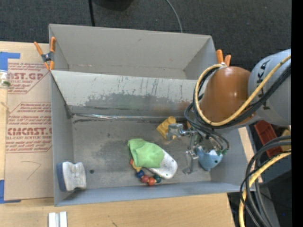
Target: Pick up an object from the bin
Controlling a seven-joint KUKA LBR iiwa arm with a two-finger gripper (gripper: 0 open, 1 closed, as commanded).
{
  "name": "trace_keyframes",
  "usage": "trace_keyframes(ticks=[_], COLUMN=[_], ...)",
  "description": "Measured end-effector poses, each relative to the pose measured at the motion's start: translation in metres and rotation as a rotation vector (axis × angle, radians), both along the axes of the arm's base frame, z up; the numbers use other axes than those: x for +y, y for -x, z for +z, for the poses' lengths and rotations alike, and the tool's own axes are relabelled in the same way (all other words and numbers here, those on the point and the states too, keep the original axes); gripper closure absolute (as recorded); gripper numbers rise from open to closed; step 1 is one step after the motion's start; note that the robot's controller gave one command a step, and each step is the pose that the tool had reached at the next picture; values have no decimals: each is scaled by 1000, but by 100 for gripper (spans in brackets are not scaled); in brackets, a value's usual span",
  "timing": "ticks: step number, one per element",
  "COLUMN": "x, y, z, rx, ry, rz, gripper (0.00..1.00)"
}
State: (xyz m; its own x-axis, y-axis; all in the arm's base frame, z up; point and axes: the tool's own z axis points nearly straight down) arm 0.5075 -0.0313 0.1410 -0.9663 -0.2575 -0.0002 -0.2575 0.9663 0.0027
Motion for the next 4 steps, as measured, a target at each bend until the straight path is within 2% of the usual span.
trace_keyframes(ticks=[1, 2, 3, 4], x=[7, 32, 49, 104], y=[-32, -18, -6, -28], z=[-18, -41, -53, -68], rx=[-5, -3, 5, -8], ry=[4, 0, -1, -5], rz=[158, -52, -78, 43], gripper=[0, 0, 0, 100])
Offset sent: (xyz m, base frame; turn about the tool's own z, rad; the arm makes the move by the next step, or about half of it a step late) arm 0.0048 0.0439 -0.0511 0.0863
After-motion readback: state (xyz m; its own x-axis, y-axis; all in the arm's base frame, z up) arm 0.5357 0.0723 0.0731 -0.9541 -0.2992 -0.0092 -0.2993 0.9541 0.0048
